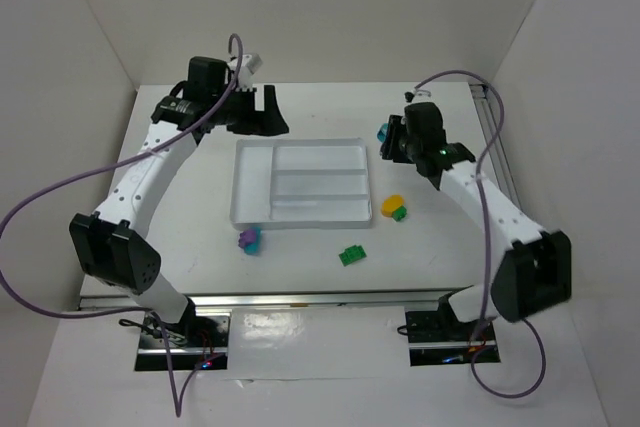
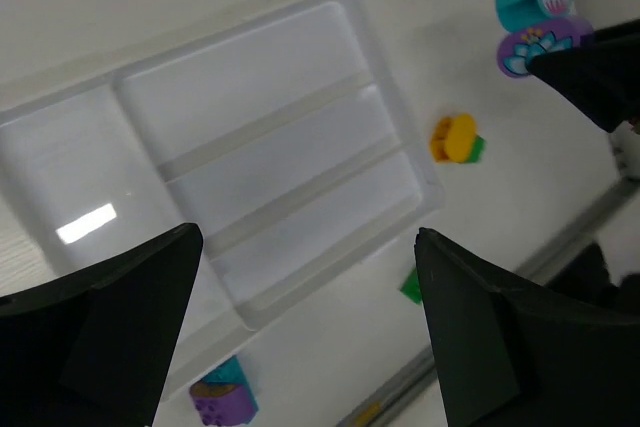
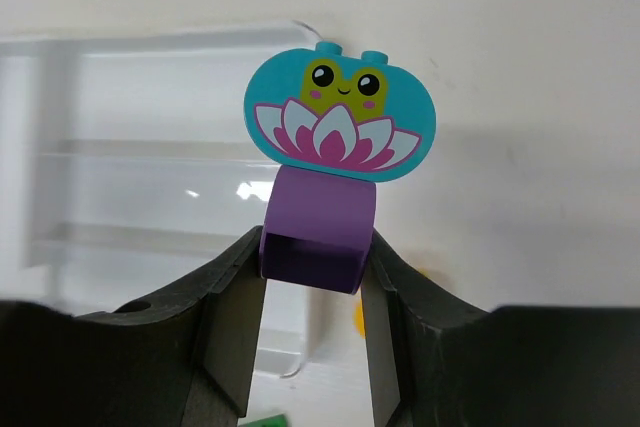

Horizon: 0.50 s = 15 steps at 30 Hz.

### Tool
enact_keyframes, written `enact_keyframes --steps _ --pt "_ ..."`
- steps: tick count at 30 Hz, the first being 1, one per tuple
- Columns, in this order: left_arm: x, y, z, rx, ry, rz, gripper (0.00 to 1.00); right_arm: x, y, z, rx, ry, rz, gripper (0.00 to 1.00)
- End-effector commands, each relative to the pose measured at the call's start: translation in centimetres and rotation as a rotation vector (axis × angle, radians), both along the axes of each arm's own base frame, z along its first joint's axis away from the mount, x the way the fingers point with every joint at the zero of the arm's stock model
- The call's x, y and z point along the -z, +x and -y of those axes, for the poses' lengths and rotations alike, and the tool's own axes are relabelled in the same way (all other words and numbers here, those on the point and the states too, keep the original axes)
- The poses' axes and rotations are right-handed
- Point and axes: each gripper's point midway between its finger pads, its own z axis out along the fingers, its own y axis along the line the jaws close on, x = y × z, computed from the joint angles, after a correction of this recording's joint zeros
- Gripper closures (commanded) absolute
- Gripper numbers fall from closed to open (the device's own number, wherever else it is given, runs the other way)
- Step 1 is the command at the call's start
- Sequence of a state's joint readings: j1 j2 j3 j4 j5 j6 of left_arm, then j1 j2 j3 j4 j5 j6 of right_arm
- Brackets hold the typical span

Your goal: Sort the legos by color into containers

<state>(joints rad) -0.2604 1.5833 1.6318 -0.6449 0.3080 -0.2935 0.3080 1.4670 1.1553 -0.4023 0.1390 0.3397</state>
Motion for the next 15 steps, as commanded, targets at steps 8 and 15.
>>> enact_keyframes --steps 8,15 --pt "-3.0 -5.2 12.6 0.467 -0.446 -0.245 0.0 -10.1 -6.5 -7.7 -0.501 0.092 0.33 0.94" --pt "-3.8 -4.9 14.0 0.502 -0.531 -0.235 0.0 -10.3 -7.4 -8.5 -0.517 0.064 0.315 0.94"
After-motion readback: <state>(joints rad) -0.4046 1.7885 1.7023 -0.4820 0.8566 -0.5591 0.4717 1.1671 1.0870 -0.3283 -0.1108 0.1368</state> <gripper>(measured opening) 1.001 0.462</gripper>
